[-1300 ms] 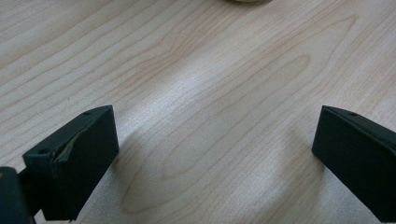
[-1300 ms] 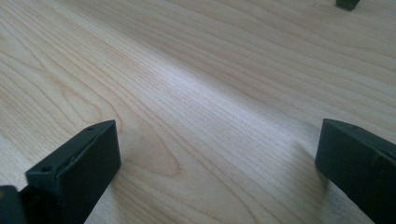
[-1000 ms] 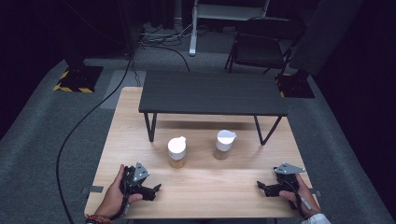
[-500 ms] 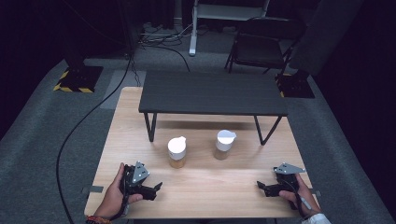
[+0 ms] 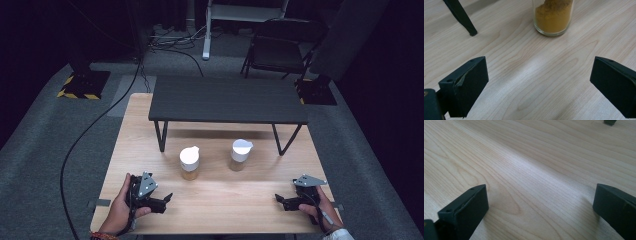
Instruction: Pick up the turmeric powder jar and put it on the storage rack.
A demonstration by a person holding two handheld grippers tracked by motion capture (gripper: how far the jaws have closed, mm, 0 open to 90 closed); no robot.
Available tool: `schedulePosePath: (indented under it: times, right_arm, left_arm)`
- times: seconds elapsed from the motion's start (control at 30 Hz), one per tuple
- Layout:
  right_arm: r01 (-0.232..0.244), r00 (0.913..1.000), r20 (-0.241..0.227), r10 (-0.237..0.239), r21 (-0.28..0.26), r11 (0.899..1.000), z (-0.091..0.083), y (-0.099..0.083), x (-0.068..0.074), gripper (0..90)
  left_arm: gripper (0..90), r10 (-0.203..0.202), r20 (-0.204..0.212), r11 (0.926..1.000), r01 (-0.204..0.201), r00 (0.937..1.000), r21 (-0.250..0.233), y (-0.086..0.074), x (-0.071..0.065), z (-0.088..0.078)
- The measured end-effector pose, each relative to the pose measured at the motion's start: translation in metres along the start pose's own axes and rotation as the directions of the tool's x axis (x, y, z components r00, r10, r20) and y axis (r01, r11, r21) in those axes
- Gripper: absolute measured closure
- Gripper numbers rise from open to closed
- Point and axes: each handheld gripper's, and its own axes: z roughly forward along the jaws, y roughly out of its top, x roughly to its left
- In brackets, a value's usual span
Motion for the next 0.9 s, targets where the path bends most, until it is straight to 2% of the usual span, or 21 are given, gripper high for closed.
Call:
schedulePosePath:
  times: [0.47,0.9]
  right_arm:
    - [0.000,1.0000,0.000,0.000,0.000,1.000,0.000,0.000,0.000,0.0]
    - [0.000,1.0000,0.000,0.000,0.000,1.000,0.000,0.000,0.000,0.0]
  left_arm:
    - [1.3,-0.004,0.000,0.9985,0.004,1.0000,-0.055,-0.001,-0.002,-0.011]
    - [1.3,-0.004,0.019,0.9983,0.005,0.9998,-0.059,-0.002,0.000,-0.011]
